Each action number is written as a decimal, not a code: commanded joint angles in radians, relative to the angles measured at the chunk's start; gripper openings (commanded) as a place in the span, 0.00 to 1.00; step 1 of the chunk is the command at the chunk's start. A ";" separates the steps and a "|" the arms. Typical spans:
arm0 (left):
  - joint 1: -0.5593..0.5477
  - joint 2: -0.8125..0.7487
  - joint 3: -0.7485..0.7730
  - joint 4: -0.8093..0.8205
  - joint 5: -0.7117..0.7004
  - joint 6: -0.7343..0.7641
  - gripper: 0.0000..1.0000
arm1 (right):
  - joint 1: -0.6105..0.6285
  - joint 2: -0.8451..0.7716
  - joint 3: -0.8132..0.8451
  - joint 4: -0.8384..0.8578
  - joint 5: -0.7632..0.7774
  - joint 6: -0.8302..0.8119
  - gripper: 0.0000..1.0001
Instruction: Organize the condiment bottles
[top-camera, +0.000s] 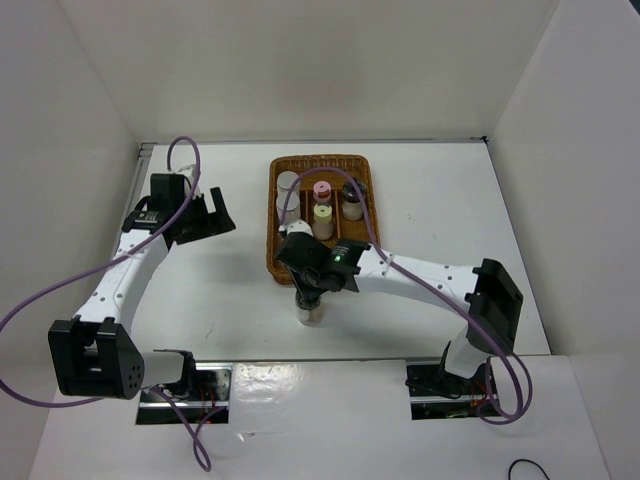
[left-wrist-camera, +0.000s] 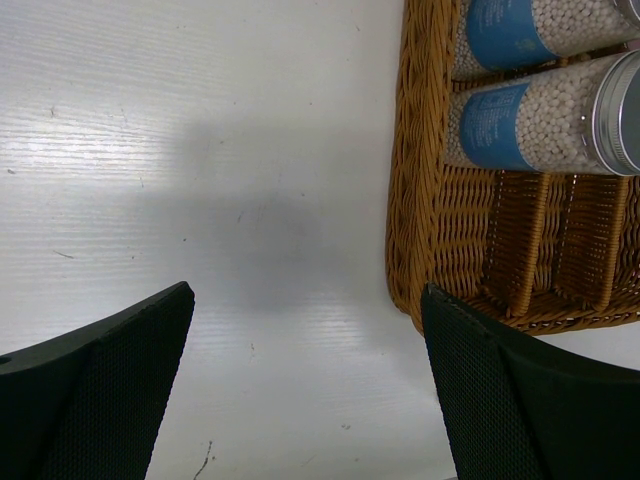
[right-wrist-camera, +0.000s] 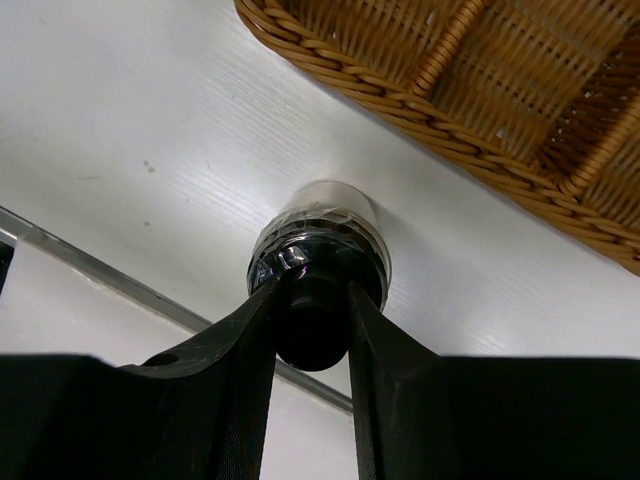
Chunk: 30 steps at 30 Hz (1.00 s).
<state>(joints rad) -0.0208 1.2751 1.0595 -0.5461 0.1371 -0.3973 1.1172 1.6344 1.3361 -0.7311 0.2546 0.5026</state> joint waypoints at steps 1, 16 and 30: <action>0.004 0.003 -0.007 0.029 0.022 0.003 1.00 | 0.010 -0.096 0.071 -0.076 0.038 0.011 0.00; 0.004 0.012 -0.007 0.047 0.032 0.012 1.00 | -0.175 -0.239 0.207 -0.239 0.195 -0.007 0.00; 0.013 0.105 0.069 0.069 0.041 0.003 1.00 | -0.528 -0.078 0.302 -0.028 0.107 -0.185 0.00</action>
<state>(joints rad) -0.0143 1.3499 1.0683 -0.5198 0.1562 -0.3958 0.6006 1.5185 1.5848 -0.8722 0.3660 0.3561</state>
